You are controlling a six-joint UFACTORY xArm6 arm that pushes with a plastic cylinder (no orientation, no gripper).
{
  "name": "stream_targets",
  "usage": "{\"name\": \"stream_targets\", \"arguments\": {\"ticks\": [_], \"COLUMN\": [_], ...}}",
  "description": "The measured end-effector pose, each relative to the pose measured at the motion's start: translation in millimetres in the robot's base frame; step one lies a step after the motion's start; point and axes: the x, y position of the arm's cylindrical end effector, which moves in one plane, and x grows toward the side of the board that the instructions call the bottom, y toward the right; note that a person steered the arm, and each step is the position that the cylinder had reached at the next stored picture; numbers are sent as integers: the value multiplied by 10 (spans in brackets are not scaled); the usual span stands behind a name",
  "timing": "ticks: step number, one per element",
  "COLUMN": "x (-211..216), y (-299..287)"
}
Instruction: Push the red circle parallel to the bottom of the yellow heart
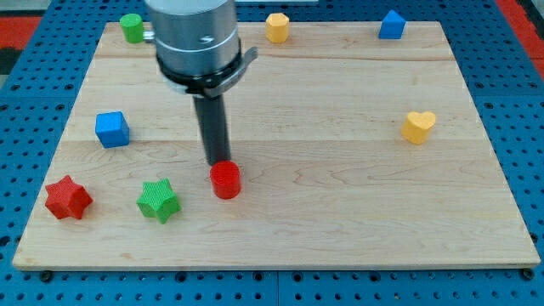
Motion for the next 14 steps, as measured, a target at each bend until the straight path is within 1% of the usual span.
{"name": "stream_targets", "arguments": {"ticks": [1, 2, 3, 4, 5, 6, 7, 8, 10, 12, 13, 14], "x": [25, 193, 318, 442, 653, 751, 751, 751, 747, 747, 747, 558], "y": [18, 156, 91, 225, 240, 383, 1044, 1199, 1214, 2048, 2255, 2032]}}
